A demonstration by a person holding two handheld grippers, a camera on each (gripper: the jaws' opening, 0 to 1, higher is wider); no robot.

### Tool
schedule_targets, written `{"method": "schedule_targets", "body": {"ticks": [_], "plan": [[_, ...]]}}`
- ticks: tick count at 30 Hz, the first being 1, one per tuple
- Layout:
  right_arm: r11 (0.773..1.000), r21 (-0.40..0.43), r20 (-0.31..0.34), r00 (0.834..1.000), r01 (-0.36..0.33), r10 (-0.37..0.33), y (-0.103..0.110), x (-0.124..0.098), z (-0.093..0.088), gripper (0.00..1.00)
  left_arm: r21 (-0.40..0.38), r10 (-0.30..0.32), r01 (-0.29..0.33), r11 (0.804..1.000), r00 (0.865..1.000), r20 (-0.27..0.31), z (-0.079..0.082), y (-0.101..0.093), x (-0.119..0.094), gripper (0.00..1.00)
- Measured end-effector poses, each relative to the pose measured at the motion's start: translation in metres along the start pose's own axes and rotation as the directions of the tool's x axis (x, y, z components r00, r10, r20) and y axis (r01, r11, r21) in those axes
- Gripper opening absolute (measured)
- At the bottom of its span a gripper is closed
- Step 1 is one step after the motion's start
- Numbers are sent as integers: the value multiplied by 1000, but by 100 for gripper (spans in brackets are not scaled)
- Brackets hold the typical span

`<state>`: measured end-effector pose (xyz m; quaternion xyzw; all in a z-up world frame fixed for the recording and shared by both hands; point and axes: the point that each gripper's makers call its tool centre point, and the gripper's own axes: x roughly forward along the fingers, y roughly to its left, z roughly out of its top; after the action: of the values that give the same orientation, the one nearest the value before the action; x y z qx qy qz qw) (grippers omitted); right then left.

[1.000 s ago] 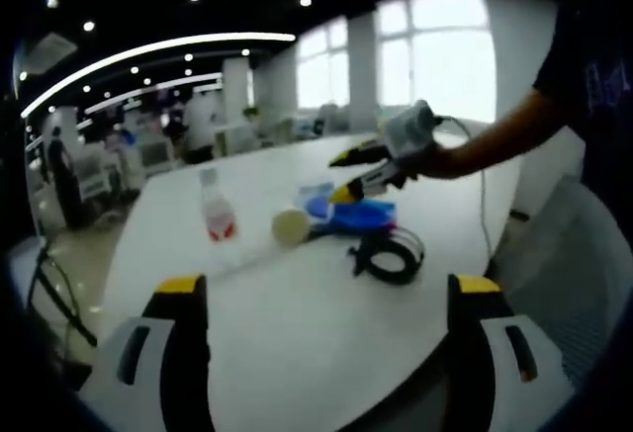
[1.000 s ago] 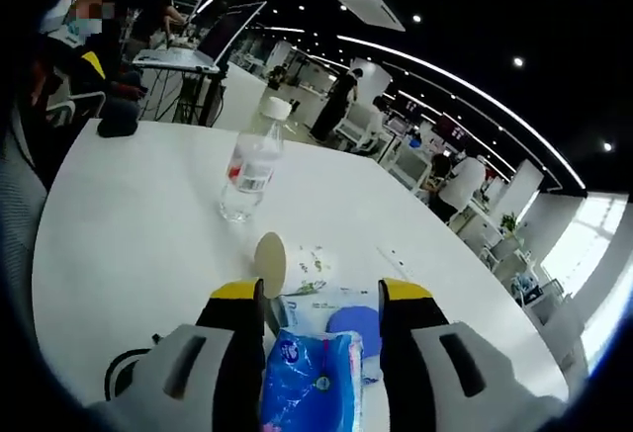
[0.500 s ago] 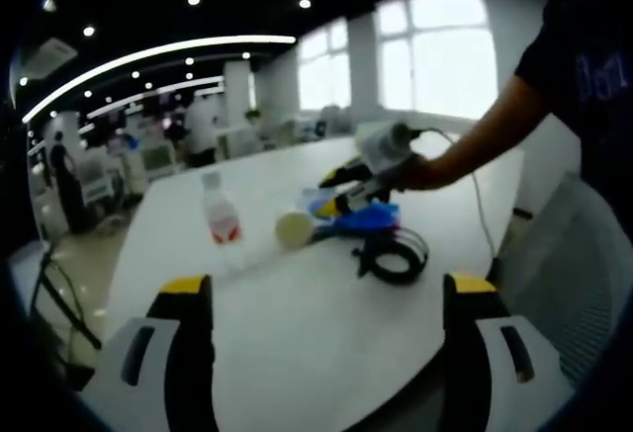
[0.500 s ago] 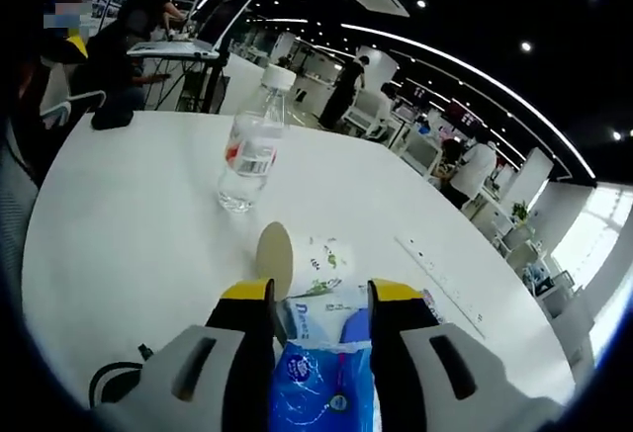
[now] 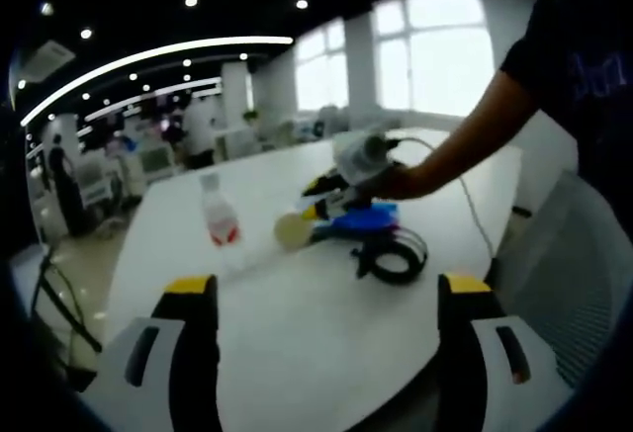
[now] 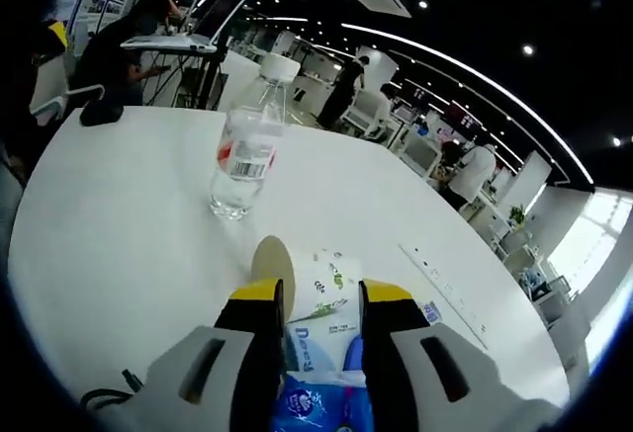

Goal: Arrange the tabletop items into an orderly group along one side of the table until the central work area is clear of visible clutter.

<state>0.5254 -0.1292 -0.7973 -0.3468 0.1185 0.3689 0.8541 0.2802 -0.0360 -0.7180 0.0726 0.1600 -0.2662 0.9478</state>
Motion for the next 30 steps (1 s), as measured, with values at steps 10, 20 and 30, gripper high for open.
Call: {"method": "schedule_targets", "body": {"ticks": [10,20,30], "plan": [[993,-120,-9,1000,-1,0,6,17,1,20,2,2,-2,1000,1000,-10,-1,0,0,86],[983,-182,-27,999,20,-25,4,22,-1,13,12,0,0,1000,1000,-19,-3,0,1,84],[991,-122,19,999,53,-51,-5,4,9,0,18,10,-10,1000,1000,-8,-1,3,0,82]]}}
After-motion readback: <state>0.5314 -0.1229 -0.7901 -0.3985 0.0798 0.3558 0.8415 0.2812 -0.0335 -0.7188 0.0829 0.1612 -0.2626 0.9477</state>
